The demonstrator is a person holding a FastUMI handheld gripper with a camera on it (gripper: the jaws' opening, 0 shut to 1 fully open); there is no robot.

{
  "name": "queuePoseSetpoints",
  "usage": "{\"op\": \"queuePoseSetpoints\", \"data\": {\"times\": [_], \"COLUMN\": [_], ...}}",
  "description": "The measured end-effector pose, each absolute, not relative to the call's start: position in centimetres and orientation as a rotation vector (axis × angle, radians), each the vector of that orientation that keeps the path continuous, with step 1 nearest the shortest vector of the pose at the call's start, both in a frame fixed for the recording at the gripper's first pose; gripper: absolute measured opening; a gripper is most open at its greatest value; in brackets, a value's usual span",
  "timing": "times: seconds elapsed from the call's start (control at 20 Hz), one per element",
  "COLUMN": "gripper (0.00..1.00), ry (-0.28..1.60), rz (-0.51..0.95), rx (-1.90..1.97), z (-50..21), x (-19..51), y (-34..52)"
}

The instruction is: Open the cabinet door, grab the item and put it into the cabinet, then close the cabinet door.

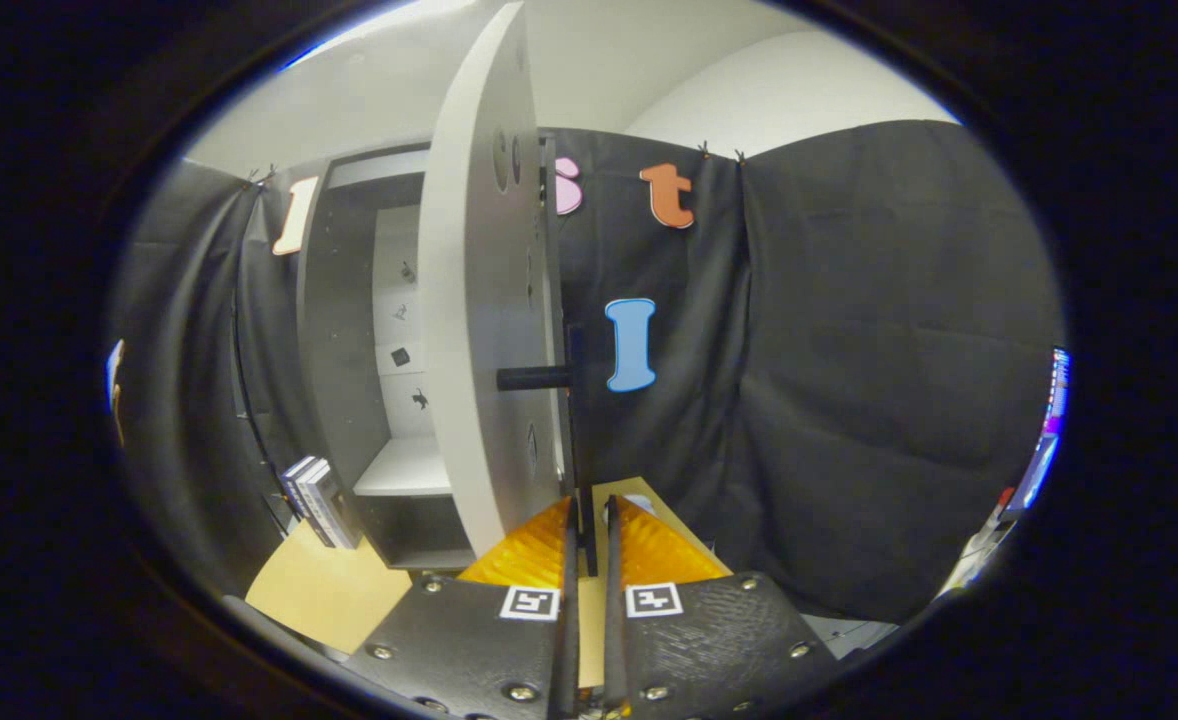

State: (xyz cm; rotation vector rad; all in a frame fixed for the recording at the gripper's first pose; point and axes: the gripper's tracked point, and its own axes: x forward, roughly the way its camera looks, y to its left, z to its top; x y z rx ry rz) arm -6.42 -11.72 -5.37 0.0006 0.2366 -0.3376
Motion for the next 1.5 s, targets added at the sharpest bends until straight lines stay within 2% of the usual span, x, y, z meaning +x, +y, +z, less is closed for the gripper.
{"op": "queuePoseSetpoints", "data": {"times": [0.35, 0.55, 1.0, 1.5], "gripper": [0.10, 0.10, 0.10, 0.10], "ry": [0.220, 0.185, 0.172, 0.273], "rz": [-0.480, -0.495, -0.351, -0.121], "rx": [-0.012, -0.032, -0.048, -0.064], "z": [-6.0, -4.6, -4.6, -9.8], "x": [-6.6, -6.9, -4.5, 1.3], "y": [-12.4, -11.9, -7.2, 1.6]}}
